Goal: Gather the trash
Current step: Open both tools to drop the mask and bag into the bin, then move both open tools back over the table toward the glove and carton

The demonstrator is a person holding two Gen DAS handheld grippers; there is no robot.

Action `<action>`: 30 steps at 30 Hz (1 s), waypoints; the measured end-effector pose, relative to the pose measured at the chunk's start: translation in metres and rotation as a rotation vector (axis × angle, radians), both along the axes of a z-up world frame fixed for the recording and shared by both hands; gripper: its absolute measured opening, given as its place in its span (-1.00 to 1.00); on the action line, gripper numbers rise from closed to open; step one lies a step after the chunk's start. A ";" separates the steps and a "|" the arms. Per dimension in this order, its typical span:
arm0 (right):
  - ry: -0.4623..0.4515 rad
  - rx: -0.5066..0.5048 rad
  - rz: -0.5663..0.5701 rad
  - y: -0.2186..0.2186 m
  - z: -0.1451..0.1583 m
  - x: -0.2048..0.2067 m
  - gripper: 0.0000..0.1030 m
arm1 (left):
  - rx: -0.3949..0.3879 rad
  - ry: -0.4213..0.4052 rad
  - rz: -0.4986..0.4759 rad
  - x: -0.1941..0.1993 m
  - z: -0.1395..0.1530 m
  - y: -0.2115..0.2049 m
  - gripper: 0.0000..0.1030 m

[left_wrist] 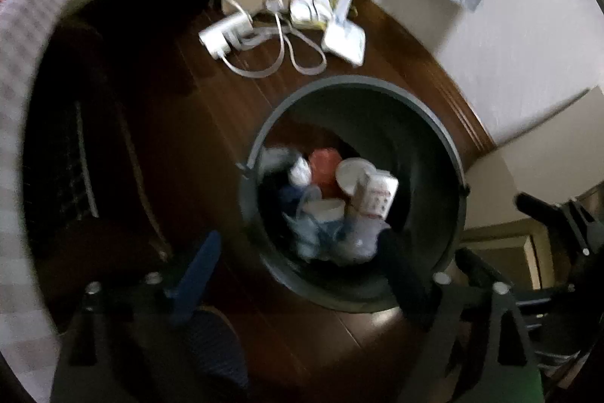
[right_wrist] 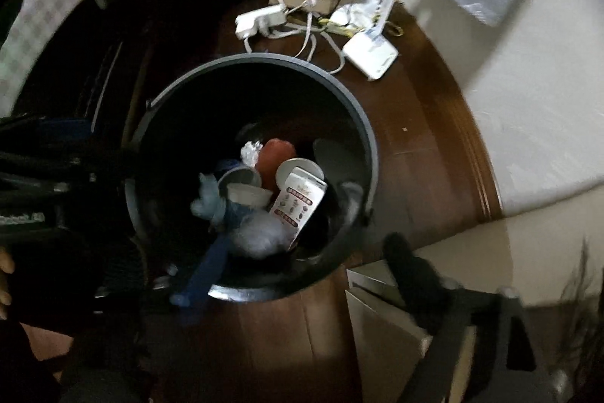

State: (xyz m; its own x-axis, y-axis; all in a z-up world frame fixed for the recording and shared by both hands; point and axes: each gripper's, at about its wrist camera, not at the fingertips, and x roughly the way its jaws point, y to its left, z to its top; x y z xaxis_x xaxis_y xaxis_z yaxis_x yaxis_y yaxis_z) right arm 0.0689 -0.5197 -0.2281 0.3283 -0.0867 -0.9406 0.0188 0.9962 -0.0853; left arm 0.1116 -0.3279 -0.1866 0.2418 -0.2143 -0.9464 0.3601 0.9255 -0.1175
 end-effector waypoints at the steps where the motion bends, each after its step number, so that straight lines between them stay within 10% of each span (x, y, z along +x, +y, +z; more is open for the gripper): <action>1: -0.008 0.001 -0.010 0.000 0.007 -0.001 0.87 | 0.001 -0.011 0.006 -0.001 0.005 0.002 0.72; 18: -0.200 0.116 -0.167 0.017 0.121 -0.020 1.00 | -0.018 -0.249 0.016 -0.016 0.108 0.057 0.75; 30: -0.259 0.105 -0.072 0.076 0.158 -0.006 1.00 | -0.055 -0.344 0.055 -0.018 0.148 0.108 0.75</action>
